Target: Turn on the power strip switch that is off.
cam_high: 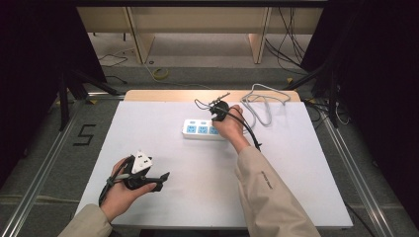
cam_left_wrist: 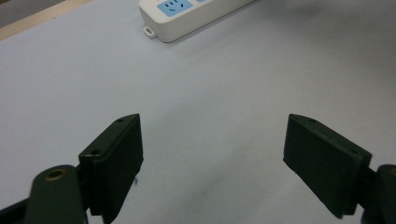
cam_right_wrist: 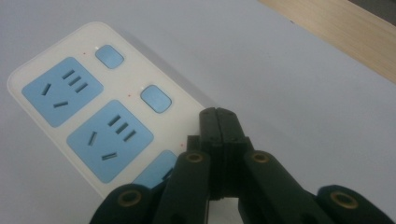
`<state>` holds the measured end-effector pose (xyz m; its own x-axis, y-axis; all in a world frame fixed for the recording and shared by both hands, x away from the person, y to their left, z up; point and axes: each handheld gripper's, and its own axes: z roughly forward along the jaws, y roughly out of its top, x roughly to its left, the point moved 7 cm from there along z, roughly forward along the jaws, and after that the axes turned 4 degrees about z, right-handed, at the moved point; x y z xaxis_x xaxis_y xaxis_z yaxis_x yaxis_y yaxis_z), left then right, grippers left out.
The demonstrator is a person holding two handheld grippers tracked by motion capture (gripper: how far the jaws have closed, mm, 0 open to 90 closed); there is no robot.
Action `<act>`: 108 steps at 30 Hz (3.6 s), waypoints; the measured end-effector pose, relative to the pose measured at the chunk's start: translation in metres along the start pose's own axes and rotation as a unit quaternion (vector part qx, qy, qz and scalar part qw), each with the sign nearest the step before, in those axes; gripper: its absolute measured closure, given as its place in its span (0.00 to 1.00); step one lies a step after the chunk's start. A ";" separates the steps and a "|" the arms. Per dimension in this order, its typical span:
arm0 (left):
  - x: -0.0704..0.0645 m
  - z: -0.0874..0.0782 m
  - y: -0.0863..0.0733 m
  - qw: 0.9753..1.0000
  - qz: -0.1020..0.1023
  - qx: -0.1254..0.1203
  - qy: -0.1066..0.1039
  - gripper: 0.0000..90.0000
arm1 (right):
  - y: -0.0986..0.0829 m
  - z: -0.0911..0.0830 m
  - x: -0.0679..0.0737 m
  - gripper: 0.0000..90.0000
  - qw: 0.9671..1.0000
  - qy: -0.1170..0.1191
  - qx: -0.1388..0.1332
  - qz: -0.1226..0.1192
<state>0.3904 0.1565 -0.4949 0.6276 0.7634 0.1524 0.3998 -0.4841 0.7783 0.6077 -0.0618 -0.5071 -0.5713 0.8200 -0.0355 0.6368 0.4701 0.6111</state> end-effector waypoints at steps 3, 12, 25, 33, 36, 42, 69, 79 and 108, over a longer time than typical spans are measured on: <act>0.000 0.000 0.000 1.000 0.001 -0.001 0.000 0.22 | 0.000 0.000 0.000 1.00 1.000 0.003 -0.002 0.003; 0.001 -0.001 0.000 1.000 0.000 0.000 0.001 0.22 | -0.001 0.000 0.001 1.00 1.000 -0.003 -0.009 0.007; 0.001 -0.001 0.000 1.000 0.001 -0.001 0.002 0.22 | -0.002 -0.001 0.001 1.00 1.000 -0.002 -0.014 0.016; 0.000 0.000 0.000 1.000 0.001 -0.001 0.001 0.22 | 0.000 -0.009 0.001 1.00 0.999 0.003 -0.034 0.024; 0.000 0.000 0.000 1.000 0.001 0.000 0.001 0.22 | -0.002 -0.012 0.001 0.98 0.999 0.005 -0.033 0.020; 0.000 0.000 0.000 1.000 0.000 0.001 0.001 0.22 | -0.009 -0.018 0.005 0.92 0.999 0.023 -0.035 0.023; 0.001 -0.001 -0.003 1.000 -0.005 0.006 0.004 0.22 | -0.083 -0.078 -0.022 0.62 0.997 0.049 -0.043 0.040; 0.002 -0.001 -0.004 1.000 -0.008 0.006 0.006 0.22 | -0.112 -0.116 -0.026 0.54 0.995 0.064 -0.068 0.041; 0.000 -0.002 -0.003 1.000 -0.002 0.006 0.005 0.22 | -0.206 -0.187 -0.024 0.34 0.982 0.091 -0.145 0.075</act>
<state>0.3879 0.1586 -0.4959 0.6196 0.7697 0.1541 0.4115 -0.4857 0.7713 0.3938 -0.2395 -0.4840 -0.5814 0.7891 0.1984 0.5619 0.2131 0.7993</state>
